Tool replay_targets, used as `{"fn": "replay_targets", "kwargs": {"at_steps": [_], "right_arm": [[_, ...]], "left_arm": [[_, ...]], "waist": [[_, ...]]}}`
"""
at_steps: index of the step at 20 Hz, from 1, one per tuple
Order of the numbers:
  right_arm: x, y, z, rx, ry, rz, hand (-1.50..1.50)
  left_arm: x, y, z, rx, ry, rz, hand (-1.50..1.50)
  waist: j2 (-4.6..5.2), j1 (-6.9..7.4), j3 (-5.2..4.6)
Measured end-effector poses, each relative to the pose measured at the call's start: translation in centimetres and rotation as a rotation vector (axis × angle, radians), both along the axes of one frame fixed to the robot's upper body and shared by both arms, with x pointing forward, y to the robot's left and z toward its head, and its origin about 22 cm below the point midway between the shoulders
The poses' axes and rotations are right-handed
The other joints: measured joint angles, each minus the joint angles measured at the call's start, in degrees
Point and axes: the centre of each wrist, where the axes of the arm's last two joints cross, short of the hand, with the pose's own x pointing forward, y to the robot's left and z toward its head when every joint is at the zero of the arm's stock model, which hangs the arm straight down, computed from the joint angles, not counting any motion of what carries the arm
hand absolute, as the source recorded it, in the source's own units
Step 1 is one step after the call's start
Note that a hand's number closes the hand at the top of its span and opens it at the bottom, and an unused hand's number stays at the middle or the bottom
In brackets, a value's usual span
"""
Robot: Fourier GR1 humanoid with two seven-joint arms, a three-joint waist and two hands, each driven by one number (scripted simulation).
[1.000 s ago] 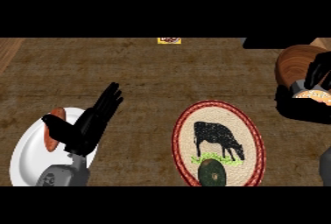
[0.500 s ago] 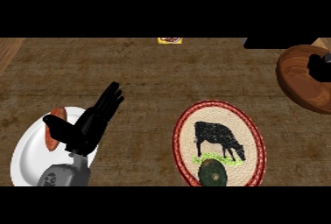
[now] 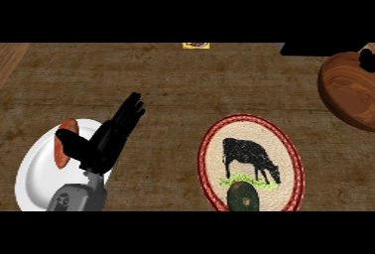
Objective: Pick the cupcake from the placemat and place it in the bowl
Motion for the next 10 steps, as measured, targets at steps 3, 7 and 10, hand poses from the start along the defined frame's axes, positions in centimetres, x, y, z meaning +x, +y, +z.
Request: {"fn": "replay_targets", "kwargs": {"at_steps": [3, 7, 10], "right_arm": [[1.3, -2.2, -1.5, -0.024, 0.015, -0.022, 1.50], [2.1, -4.7, -3.8, -0.017, 0.129, -0.085, 1.50], [2.6, -5.9, -5.0, 0.052, 0.178, -0.150, -1.50]], "left_arm": [[-0.4, -0.3, 0.1, 0.002, 0.001, -0.006, 0.00], [-0.5, -0.7, 0.2, 0.007, -0.007, -0.018, 0.00], [-0.1, -0.4, 0.8, 0.009, -0.013, -0.024, 0.00]], "waist": [[0.12, 0.50, 0.02], [0.40, 1.12, 0.05], [0.62, 1.57, 0.09]]}}
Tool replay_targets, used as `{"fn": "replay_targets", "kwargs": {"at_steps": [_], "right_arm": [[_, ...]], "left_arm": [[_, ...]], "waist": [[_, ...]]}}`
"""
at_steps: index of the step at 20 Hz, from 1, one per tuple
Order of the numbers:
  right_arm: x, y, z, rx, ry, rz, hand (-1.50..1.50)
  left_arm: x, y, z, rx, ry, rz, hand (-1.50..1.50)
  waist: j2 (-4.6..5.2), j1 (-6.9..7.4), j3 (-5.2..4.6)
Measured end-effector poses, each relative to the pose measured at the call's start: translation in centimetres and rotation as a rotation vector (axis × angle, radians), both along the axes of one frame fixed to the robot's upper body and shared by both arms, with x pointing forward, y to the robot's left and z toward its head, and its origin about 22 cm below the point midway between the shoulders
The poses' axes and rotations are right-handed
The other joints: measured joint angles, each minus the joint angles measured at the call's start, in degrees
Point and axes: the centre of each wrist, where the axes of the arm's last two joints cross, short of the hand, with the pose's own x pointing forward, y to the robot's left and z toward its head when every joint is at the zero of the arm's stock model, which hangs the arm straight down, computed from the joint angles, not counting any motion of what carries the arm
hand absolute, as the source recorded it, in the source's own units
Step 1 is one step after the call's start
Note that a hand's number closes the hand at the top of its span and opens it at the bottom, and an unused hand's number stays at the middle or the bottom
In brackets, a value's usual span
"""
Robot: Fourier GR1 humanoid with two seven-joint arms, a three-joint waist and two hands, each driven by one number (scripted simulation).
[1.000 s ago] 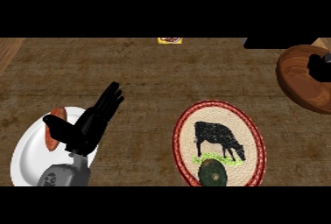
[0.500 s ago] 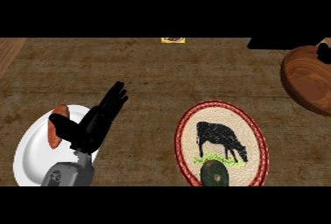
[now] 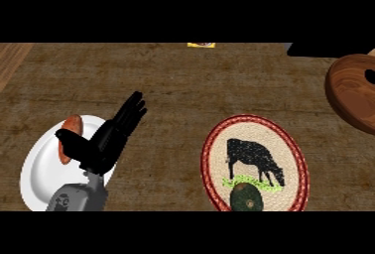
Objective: Pick the cupcake from the placemat and place it in the bowl
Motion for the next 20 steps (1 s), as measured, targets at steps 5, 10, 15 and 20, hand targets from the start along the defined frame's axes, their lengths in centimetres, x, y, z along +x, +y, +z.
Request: {"fn": "replay_targets", "kwargs": {"at_steps": [5, 10, 15, 20], "right_arm": [[-0.2, -1.7, -1.8, 0.121, -0.044, 0.007, -1.50], [-0.3, -2.1, -2.4, 0.280, -0.258, 0.044, -1.50], [-0.5, -2.2, -1.7, 0.417, -0.602, 0.114, -1.50], [-1.9, -3.1, -2.2, 0.513, -0.816, 0.240, -1.50]], "left_arm": [[-0.2, -0.6, -0.1, -0.006, 0.000, -0.001, 0.00], [0.0, -0.6, 0.2, -0.004, 0.004, 0.012, 0.00], [-0.1, -0.3, -0.4, -0.002, 0.017, 0.038, 0.00], [-0.7, 0.9, -0.7, -0.005, 0.031, 0.064, 0.00]], "waist": [[0.13, 0.18, 0.08], [-0.04, -0.55, 0.17], [-0.68, -2.12, 0.14], [-1.50, -3.67, -0.05]]}}
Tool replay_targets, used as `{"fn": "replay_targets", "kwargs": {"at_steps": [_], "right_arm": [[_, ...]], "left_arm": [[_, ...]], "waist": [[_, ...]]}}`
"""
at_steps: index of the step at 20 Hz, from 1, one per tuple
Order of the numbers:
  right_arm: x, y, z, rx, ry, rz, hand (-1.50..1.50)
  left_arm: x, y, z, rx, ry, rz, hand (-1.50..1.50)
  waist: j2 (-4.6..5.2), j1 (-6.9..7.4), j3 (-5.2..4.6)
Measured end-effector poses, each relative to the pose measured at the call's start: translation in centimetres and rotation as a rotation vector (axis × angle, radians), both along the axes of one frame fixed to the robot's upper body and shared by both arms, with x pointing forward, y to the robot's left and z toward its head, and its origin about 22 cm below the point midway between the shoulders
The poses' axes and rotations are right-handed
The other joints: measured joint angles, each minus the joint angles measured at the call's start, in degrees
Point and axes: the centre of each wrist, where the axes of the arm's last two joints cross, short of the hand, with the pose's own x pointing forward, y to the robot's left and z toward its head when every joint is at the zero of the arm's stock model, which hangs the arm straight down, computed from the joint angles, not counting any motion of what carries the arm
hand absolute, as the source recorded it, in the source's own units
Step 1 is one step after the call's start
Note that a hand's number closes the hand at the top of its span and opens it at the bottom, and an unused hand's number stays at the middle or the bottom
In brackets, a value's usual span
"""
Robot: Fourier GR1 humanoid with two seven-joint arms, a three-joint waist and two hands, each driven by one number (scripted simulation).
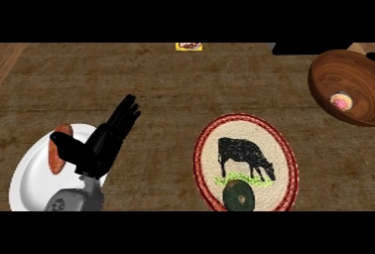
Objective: Pick the cupcake from the placemat and place it in the bowl
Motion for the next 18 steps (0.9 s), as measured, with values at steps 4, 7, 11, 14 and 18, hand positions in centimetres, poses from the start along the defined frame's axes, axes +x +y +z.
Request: {"fn": "replay_targets", "kwargs": {"at_steps": [4, 7, 11, 14, 18], "right_arm": [[-1.8, 0.0, -1.2, 0.042, -0.103, 0.073, -1.50], [-4.0, 0.0, -2.5, 0.052, -0.156, 0.118, -1.50], [-7.7, 0.2, -4.7, 0.039, -0.195, 0.171, 1.50], [-11.2, 0.9, -7.2, 0.026, -0.194, 0.202, 1.50], [-16.9, 2.1, -10.7, 0.034, -0.166, 0.229, 1.50]], "left_arm": [[-0.3, 0.7, -0.5, 0.006, 0.019, 0.031, 0.00], [-0.6, 1.3, -0.7, 0.007, 0.023, 0.053, 0.00], [-1.0, 2.4, -1.0, 0.010, 0.029, 0.082, 0.00], [-1.3, 2.8, -1.1, 0.007, 0.033, 0.102, 0.00], [-1.5, 3.2, -1.2, 0.013, 0.033, 0.122, 0.00]], "waist": [[-0.78, -1.98, -0.15], [-1.24, -3.17, -0.24], [-1.72, -4.75, -0.34], [-1.89, -5.84, -0.38], [-1.95, -7.22, -0.41]]}}
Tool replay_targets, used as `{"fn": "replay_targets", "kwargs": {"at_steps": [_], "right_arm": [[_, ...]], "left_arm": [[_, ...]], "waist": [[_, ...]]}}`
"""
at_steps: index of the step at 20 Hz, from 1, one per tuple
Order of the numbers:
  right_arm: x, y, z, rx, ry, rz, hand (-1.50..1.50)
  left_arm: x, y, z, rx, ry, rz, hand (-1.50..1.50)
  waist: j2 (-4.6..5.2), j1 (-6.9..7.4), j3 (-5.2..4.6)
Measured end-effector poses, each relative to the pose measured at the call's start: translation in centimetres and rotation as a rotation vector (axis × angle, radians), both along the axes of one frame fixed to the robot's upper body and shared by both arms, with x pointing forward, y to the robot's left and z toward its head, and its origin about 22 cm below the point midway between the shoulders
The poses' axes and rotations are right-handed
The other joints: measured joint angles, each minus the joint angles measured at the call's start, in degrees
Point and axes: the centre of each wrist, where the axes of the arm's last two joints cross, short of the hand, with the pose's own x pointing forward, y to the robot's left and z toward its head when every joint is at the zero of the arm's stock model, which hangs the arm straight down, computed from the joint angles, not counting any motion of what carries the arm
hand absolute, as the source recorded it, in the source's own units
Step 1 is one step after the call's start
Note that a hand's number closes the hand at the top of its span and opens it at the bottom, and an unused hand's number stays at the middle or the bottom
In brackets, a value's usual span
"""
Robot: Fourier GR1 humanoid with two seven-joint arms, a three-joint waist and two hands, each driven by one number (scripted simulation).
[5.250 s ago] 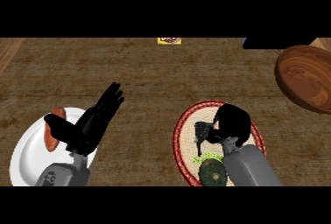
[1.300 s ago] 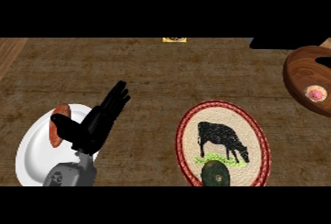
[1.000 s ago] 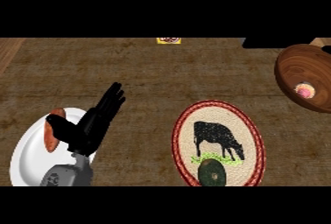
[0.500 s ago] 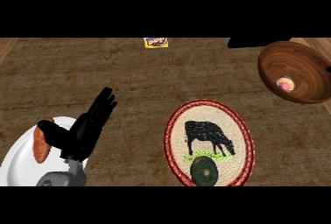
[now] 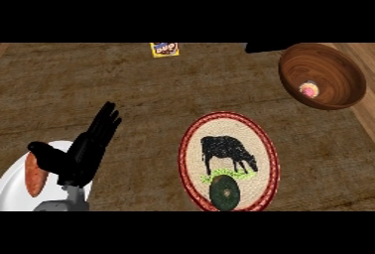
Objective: Pick the cupcake from the placemat and place it in the bowl
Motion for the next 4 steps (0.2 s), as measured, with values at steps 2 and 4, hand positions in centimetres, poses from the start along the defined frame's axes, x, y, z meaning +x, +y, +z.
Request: {"fn": "replay_targets", "kwargs": {"at_steps": [2, 4], "right_arm": [[-3.4, 0.3, -1.5, -0.001, 0.022, 0.004, 1.50], [-6.7, 0.6, -2.8, 0.002, 0.061, 0.020, 1.50]], "left_arm": [[-0.2, 0.1, 0.0, -0.001, -0.001, 0.000, 0.00], [-0.2, 0.1, 0.0, -0.004, -0.006, 0.007, 0.00]], "waist": [[0.10, -0.13, 0.04], [0.29, -0.26, 0.09]]}}
